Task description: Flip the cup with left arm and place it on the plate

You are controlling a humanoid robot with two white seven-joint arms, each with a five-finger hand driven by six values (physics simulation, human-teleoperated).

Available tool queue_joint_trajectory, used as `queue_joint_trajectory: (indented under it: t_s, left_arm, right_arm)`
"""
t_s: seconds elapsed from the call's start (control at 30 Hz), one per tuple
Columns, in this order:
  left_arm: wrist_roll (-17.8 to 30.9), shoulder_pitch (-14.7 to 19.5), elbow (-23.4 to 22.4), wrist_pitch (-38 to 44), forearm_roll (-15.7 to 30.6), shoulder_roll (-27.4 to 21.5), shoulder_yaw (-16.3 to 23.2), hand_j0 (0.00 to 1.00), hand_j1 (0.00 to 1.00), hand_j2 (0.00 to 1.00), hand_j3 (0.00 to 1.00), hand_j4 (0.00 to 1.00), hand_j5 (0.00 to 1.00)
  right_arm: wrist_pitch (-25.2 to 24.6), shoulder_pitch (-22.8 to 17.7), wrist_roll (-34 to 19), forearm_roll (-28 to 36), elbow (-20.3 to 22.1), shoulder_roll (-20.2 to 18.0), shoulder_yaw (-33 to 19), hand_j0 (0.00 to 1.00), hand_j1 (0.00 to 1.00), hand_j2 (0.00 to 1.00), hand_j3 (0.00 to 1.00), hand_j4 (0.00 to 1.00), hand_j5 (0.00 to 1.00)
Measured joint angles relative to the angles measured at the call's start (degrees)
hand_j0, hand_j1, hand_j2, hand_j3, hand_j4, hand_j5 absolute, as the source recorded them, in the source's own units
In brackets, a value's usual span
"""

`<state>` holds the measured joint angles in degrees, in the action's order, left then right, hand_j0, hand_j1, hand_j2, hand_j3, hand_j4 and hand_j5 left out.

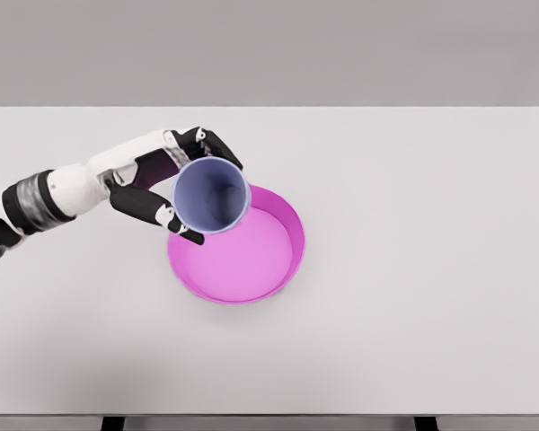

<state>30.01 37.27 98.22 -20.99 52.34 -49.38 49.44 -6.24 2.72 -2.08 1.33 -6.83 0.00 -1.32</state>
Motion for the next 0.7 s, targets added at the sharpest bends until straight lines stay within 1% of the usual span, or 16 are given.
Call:
queue_joint_trajectory:
  t_s: [0.17, 0.23, 0.33, 0.4, 0.5, 0.63, 0.7]
  left_arm:
    - [-2.46, 0.0, 0.55, 0.31, 5.7, 0.57, 3.38, 0.45, 0.45, 0.45, 0.45, 0.45, 0.45]
    - [-3.49, -0.09, 0.63, 0.36, 8.51, 0.61, 5.43, 0.45, 0.45, 0.45, 0.45, 0.45, 0.45]
    - [-4.34, -0.09, 0.54, 0.46, 11.08, 0.49, 8.17, 0.47, 0.47, 0.47, 0.47, 0.47, 0.47]
    - [-4.92, -0.18, 0.34, 1.62, 11.91, 0.26, 9.51, 0.48, 0.48, 0.48, 0.48, 0.48, 0.48]
    - [-5.85, -0.35, -0.27, 3.88, 12.12, 0.11, 10.3, 0.49, 0.49, 0.49, 0.49, 0.49, 0.49]
    - [-6.23, 0.26, -4.23, 6.22, 11.65, 0.33, 10.2, 0.48, 0.48, 0.48, 0.48, 0.48, 0.48]
    - [-6.26, 0.26, -5.53, 6.7, 11.48, 0.57, 10.17, 0.48, 0.48, 0.48, 0.48, 0.48, 0.48]
  right_arm:
    - [0.0, 0.0, 0.01, 0.0, 0.0, 0.0, 0.0, 1.0, 1.0, 1.0, 1.0, 1.0, 1.0]
    - [0.0, 0.0, 0.01, 0.0, 0.0, 0.0, 0.0, 1.0, 1.0, 1.0, 1.0, 1.0, 1.0]
    - [0.0, 0.0, 0.03, 0.0, 0.0, 0.0, -0.01, 1.0, 1.0, 1.0, 1.0, 1.0, 1.0]
    - [0.0, 0.0, 0.03, 0.0, 0.0, 0.0, 0.0, 1.0, 1.0, 1.0, 1.0, 1.0, 1.0]
    - [0.0, 0.0, 0.01, 0.0, 0.0, 0.0, -0.01, 1.0, 1.0, 1.0, 1.0, 1.0, 1.0]
    - [0.0, 0.0, 0.03, 0.0, 0.0, 0.0, 0.0, 1.0, 1.0, 1.0, 1.0, 1.0, 1.0]
    - [0.0, 0.0, 0.02, 0.0, 0.0, 0.0, 0.0, 1.0, 1.0, 1.0, 1.0, 1.0, 1.0]
